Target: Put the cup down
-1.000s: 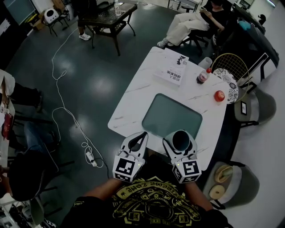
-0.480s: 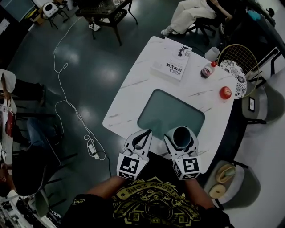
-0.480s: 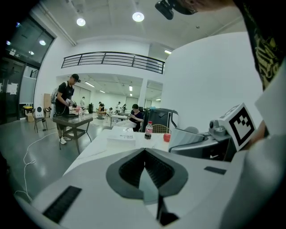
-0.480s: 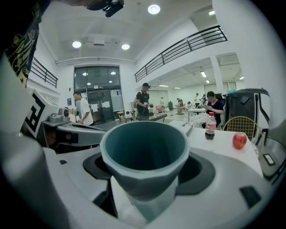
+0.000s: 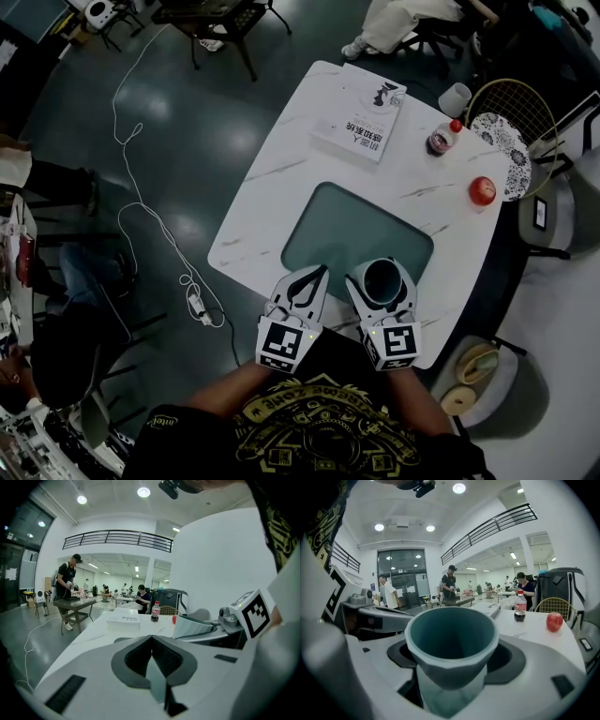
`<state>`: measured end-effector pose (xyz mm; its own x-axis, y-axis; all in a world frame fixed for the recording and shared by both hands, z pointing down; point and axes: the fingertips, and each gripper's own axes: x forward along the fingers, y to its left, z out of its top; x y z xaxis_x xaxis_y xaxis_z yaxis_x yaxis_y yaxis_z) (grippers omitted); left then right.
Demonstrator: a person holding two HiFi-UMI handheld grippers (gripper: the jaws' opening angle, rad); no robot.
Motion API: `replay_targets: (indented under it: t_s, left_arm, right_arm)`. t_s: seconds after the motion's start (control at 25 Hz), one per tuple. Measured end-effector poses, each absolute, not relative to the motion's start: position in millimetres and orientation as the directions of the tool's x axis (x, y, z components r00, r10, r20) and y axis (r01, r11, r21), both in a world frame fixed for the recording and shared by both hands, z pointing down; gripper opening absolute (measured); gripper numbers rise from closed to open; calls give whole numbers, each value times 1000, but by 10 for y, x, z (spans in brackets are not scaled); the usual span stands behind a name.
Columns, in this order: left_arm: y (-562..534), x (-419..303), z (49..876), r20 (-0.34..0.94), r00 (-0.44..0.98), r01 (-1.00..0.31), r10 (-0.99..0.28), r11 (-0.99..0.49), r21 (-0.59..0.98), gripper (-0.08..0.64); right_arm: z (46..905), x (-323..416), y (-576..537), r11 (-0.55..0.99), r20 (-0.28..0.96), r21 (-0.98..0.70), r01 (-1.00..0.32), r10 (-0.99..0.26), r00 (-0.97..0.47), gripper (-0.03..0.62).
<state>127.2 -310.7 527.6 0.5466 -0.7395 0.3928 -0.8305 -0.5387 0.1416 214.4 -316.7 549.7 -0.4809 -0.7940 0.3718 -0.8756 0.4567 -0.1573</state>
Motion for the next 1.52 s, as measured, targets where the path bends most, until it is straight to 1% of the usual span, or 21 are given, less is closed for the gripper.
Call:
replay_targets:
  t_s: [0.68,1.0,1.52]
  left_arm:
    - [-3236,1400,5530,450,536,-833,-714,-535,143,11]
    - [-3253,1407,5627,470,528,-837,-707,-527,148,11]
    - [-3210,1421,5663,478,541,-827,-692,-541,152,11]
  right_arm:
    - [5781,2193,-3309,463,415,-142,-875,-774,-477,374]
    - [5916,2186,-3310,500,399,-123,-858,-766,-503,374]
    - [6043,2219,-3256,504,408,-85,-860,-770,-491,376]
